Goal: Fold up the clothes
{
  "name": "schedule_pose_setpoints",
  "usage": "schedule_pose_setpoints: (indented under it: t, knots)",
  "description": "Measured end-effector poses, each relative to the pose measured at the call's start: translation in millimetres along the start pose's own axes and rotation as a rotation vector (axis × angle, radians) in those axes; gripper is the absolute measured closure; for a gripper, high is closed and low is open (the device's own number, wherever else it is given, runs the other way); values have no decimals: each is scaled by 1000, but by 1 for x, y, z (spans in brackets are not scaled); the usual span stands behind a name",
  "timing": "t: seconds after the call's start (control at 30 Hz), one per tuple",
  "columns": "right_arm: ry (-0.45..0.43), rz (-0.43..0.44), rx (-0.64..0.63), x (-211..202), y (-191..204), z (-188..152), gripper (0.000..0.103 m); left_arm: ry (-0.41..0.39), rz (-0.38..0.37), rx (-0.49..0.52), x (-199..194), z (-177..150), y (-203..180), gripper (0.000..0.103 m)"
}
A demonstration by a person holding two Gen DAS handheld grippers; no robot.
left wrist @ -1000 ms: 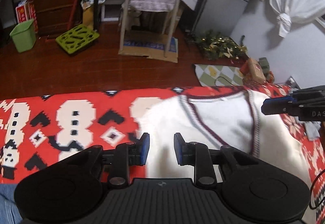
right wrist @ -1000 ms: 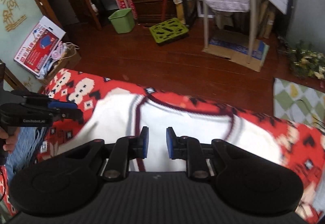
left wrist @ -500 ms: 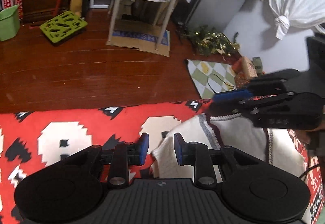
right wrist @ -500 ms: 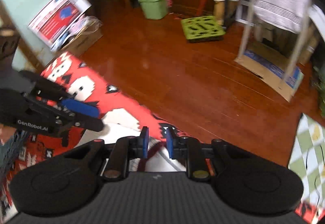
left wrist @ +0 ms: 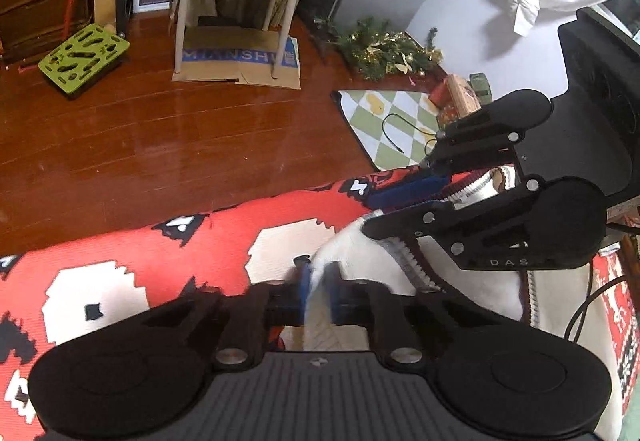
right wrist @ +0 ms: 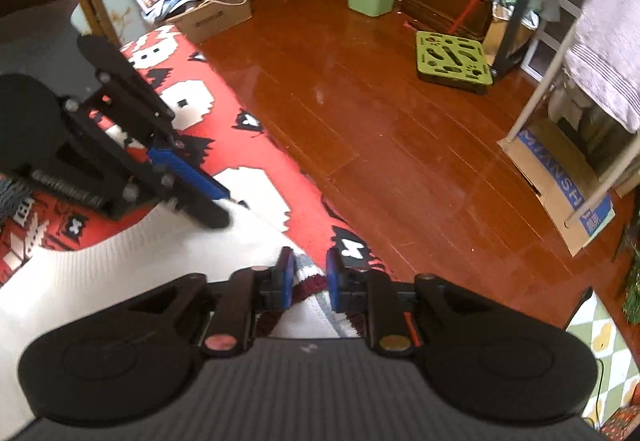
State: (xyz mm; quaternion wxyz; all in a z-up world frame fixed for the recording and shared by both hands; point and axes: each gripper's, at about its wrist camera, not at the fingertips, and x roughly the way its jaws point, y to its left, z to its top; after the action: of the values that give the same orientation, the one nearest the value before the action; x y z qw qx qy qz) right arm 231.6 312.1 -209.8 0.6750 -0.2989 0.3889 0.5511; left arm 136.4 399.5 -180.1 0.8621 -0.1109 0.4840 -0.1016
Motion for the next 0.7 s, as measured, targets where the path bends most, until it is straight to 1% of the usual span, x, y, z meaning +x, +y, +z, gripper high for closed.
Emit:
schedule_pose_setpoints:
  t: [0.07,0.17,0.2,0.3,0.37,0.47,0.53,0.6,0.7]
  knots:
    - [-14,-37,-40,-2,8,0,101,-10,19,19,-2,0,-4,97]
    - [-75,-97,-25,-8,10,3,101,-41,46,54,-8,-3,-12,97]
    - [-74,-102,-20,-6,10,3,101,-46,50,59,-8,-3,-12,97]
    - [-46,-107,-36,7,13,3,101,-25,80,59,0,-4,-11,97]
    - [-59,-116,-40,10,14,2,101,-21,97,51,4,-2,-11,97]
    - [-75,-96,50,10,5,2,99,-27,113,35,5,-1,-10,97]
    - [-98,-86,124,-3,-9,-2,98,-30,125,22,4,0,-9,89]
    - [-122,-76,198,-18,-24,-7,97,-32,139,6,4,4,-8,84]
    - [-158,-63,309,-39,-46,-14,94,-46,143,-8,-2,10,-9,84]
